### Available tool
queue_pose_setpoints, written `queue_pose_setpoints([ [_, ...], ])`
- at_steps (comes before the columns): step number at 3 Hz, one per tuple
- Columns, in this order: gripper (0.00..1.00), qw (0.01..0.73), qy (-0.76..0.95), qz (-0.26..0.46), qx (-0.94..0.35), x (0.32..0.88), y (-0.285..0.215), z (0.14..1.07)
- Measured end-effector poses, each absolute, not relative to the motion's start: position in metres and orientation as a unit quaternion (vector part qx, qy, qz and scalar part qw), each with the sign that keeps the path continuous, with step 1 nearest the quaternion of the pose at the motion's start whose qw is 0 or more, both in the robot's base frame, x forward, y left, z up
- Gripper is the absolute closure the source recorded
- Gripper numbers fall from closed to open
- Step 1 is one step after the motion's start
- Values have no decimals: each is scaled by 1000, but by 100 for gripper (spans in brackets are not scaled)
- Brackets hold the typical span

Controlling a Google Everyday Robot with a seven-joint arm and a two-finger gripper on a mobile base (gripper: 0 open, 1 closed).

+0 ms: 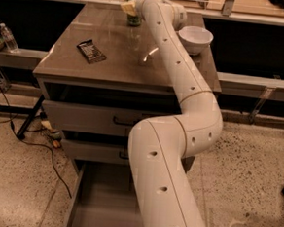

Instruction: Place green can into bottom drawer

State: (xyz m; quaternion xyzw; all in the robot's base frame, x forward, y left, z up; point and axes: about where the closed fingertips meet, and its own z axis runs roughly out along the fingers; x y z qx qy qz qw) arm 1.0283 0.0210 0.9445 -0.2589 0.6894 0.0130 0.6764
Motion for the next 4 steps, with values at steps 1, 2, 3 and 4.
queue_pose_setpoints([
  [1, 0, 675, 690, -1, -261, 1025, 7, 955],
  [2, 0, 688, 678, -26, -259, 1014, -24, 996],
  [3, 0, 715, 657, -49, -235, 992, -79, 1060],
  [4, 0, 748, 631, -73, -194, 960, -146, 1131],
])
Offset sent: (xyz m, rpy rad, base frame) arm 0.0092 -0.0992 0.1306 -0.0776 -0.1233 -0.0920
